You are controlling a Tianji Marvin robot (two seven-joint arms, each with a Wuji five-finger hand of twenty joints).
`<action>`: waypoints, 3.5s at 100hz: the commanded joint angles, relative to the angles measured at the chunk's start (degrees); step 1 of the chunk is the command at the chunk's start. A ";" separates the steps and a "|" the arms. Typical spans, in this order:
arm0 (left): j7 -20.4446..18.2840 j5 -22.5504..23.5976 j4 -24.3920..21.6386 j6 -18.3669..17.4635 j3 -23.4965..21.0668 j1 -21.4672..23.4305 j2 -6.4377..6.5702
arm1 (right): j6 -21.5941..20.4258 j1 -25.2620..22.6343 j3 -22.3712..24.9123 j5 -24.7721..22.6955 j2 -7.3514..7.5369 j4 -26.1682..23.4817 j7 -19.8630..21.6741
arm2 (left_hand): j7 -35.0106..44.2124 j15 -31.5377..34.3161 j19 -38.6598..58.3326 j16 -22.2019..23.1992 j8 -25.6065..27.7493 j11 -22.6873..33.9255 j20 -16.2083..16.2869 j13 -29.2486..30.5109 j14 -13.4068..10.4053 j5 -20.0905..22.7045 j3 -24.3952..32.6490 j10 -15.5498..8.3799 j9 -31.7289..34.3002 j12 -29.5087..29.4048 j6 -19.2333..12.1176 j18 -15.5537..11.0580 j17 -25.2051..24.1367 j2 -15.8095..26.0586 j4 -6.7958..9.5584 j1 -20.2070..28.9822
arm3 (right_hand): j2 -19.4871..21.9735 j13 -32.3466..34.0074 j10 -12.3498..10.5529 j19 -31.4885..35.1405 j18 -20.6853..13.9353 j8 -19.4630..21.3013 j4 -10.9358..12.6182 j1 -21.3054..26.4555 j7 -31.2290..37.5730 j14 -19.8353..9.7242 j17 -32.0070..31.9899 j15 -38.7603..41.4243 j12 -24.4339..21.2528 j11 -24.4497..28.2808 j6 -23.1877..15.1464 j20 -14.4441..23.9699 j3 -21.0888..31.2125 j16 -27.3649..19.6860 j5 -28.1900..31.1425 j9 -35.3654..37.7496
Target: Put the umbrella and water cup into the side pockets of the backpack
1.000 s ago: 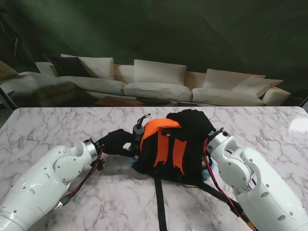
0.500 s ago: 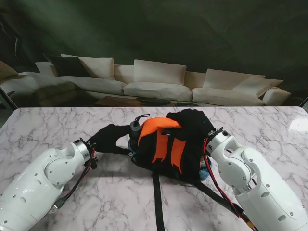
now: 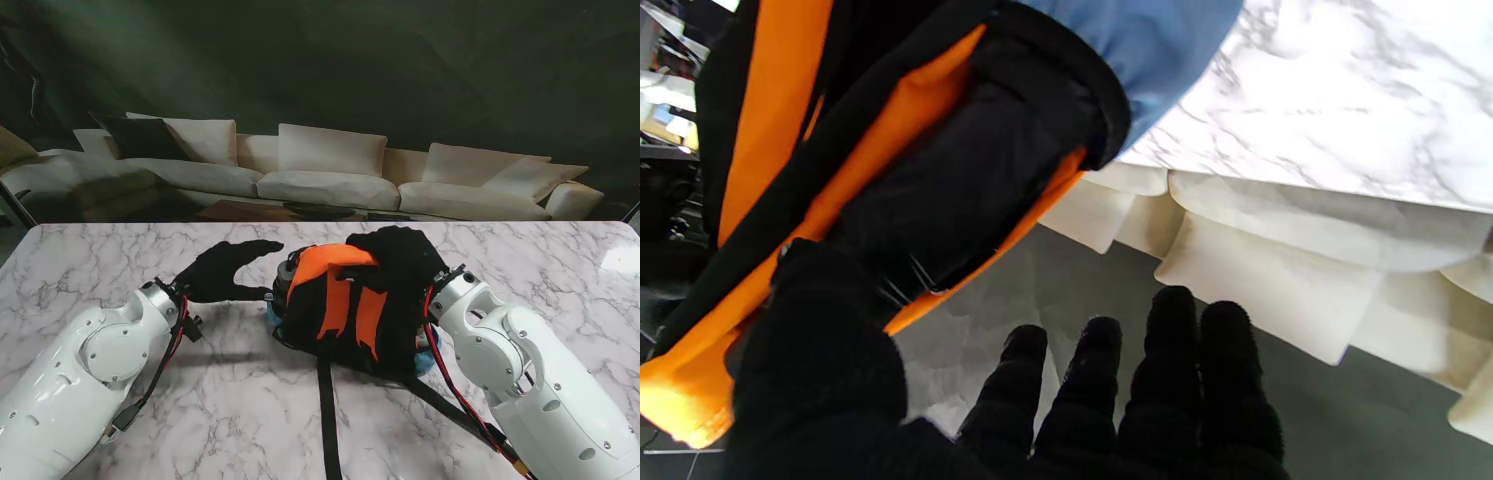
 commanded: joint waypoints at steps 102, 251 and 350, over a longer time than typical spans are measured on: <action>-3.63 -4.50 -7.39 1.74 -4.03 2.91 -0.13 | 0.39 -0.05 -0.31 -0.17 0.05 0.28 0.40 | 1.32 -6.56 -12.71 -7.81 -0.09 -6.60 -8.29 -4.72 1.63 1.89 0.04 2.37 -8.12 -8.49 -0.09 1.74 -1.56 6.19 0.86 3.66 | 5.87 1.00 -1.82 -0.34 0.88 -0.56 4.60 7.06 2.72 0.93 -3.01 -2.88 -0.91 -1.46 -6.87 -0.37 5.25 -1.89 1.50 -0.94; 10.66 -6.98 -7.15 15.30 -4.75 9.14 -3.88 | -4.32 3.33 6.31 1.68 0.15 -4.96 2.74 | 6.70 -4.85 -10.80 -3.66 4.13 0.90 -3.93 2.79 -0.56 14.82 -0.69 -1.64 10.22 1.29 -0.81 3.45 -1.66 11.58 0.94 7.95 | 18.28 -44.93 2.29 -51.60 13.44 2.70 13.69 -26.35 -33.87 9.82 -51.50 -60.20 -20.67 -29.02 4.27 -11.86 -24.02 -25.19 -26.80 -46.12; 14.42 -7.49 -5.82 14.58 -4.61 8.85 -4.73 | 5.28 -13.48 13.00 4.97 -4.55 3.09 -23.97 | 7.31 -3.55 -10.09 -2.84 4.12 3.01 -2.89 4.45 -1.07 15.23 -0.60 -2.41 11.80 2.06 -0.59 3.92 -1.50 12.63 1.13 9.09 | 24.43 -37.28 0.49 -44.64 9.36 2.20 14.62 -16.28 -26.58 5.62 -47.25 -55.04 -19.48 -26.41 1.17 -8.97 -22.97 -22.40 -16.69 -33.91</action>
